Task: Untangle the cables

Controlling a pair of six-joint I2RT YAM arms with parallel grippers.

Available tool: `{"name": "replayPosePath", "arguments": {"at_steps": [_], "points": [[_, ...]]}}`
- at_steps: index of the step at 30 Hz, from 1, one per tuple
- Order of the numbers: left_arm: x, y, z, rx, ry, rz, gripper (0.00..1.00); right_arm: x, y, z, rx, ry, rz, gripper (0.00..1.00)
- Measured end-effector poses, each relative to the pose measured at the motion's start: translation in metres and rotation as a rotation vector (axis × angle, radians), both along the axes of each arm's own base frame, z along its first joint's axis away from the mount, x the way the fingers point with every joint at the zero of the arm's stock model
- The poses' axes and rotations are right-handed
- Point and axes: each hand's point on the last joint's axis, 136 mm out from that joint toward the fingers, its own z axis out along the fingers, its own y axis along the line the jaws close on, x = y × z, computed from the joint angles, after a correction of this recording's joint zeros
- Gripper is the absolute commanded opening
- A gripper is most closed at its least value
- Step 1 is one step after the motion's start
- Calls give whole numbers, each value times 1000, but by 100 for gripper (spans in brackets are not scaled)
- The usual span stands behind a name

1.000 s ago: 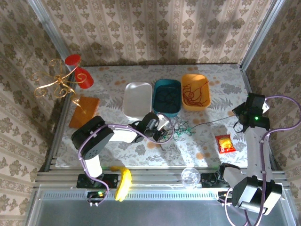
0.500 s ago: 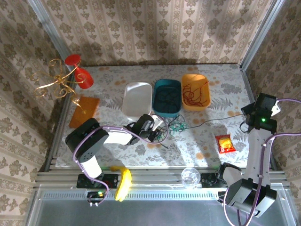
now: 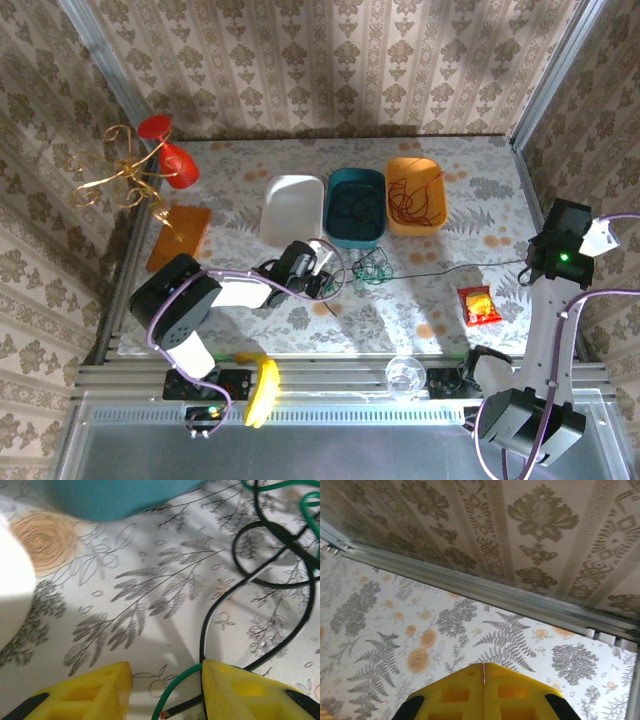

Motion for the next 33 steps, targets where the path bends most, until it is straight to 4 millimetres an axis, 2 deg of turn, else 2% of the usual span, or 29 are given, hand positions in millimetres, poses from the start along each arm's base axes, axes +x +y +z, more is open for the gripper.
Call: {"name": "replayPosePath", "arguments": {"at_steps": [4,7,9,12,15,21,24,28,29,30,33], "points": [[2,11,0,3,7,35,43,1,1,-1,6,-4,6,0],[2,13,0,11,6,39,43,13,17,-13,41,-17,76,0],[1,13,0,16,3,36,43,33,52,-30,66,-2,222,0],[1,11,1,29,6,35,43,59,126,-58,90,34,513,0],[3,9,1,46,14,34,43,66,192,-89,111,97,765,0],[3,6,0,73,25,30,43,67,276,-139,155,279,1123,5],[4,4,0,83,30,27,43,54,310,-162,177,388,1284,19],[4,2,0,93,32,26,43,41,343,-174,167,484,1445,42],[5,1,0,94,32,26,43,39,350,-175,167,498,1478,54],[5,1,0,95,32,26,43,37,356,-175,160,509,1512,71],[6,0,0,95,32,26,43,29,373,-168,150,519,1616,76]]}}
